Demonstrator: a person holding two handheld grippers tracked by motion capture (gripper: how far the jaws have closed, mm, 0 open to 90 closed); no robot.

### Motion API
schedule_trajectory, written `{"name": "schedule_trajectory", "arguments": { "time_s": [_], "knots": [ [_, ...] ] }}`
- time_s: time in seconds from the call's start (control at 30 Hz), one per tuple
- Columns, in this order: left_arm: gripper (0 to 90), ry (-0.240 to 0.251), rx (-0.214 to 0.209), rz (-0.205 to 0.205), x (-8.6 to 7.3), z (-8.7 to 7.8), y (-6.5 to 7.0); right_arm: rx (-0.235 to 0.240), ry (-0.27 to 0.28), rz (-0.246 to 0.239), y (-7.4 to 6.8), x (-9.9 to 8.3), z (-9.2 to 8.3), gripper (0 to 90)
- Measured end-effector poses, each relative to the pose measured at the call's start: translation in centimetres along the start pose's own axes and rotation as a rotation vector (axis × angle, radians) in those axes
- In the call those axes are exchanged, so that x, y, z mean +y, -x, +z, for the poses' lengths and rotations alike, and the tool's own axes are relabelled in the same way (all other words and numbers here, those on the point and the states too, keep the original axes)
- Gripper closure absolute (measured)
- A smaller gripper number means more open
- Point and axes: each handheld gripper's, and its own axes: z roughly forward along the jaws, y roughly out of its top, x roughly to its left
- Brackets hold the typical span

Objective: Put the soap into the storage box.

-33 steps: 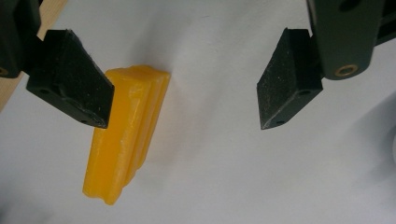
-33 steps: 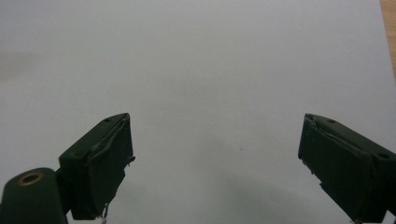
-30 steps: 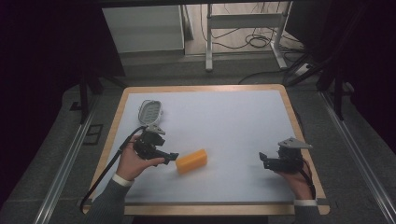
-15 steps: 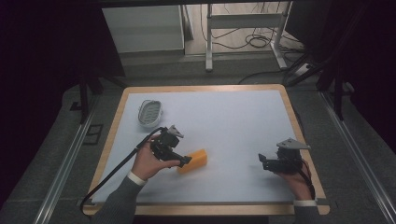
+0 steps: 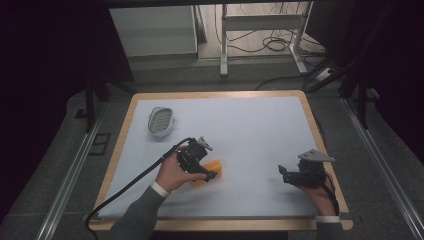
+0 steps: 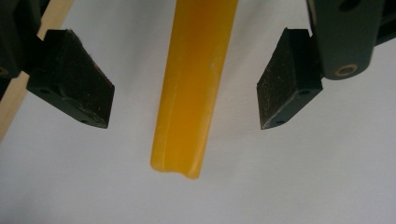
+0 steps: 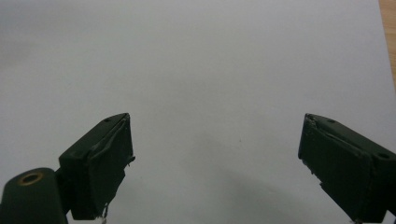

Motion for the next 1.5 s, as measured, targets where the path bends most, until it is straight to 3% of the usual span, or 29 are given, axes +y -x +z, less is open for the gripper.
{"name": "schedule_trajectory", "arguments": {
  "time_s": [0.37, 0.47, 0.57, 0.6, 0.7, 0.87, 1.17, 1.5],
  "knots": [
    [27.6, -0.073, 0.030, 0.024, -0.3, 1.5, -0.1, -0.003, -0.015, -0.006, -0.1, -0.1, 0.3, 10.2],
    [35.8, -0.096, 0.032, 0.045, -0.6, 1.8, 0.0, -0.009, -0.017, 0.001, 0.0, -0.2, 0.3, 10.2],
    [41.3, -0.103, 0.024, 0.042, -0.8, 2.1, -0.2, -0.010, -0.020, 0.002, 0.1, -0.2, 0.3, 10.2],
    [48.0, -0.108, 0.023, 0.037, -0.9, 2.4, -0.4, -0.010, -0.025, 0.001, 0.1, -0.2, 0.4, 10.2],
    [56.5, -0.115, 0.002, 0.035, -1.1, 2.7, -0.6, -0.009, -0.026, 0.000, 0.1, -0.2, 0.4, 10.2],
    [58.4, -0.111, 0.007, 0.050, -1.1, 2.7, -0.6, -0.012, -0.029, 0.002, 0.0, -0.2, 0.5, 10.2],
    [60.8, -0.093, -0.031, 0.023, -1.1, 2.4, -1.3, -0.017, -0.012, 0.007, 0.2, -0.2, 0.2, 10.2],
    [61.2, -0.046, -0.039, 0.003, -1.0, 0.9, -1.9, -0.020, -0.008, 0.020, 0.4, -0.3, 0.1, 10.2]
  ]
}}
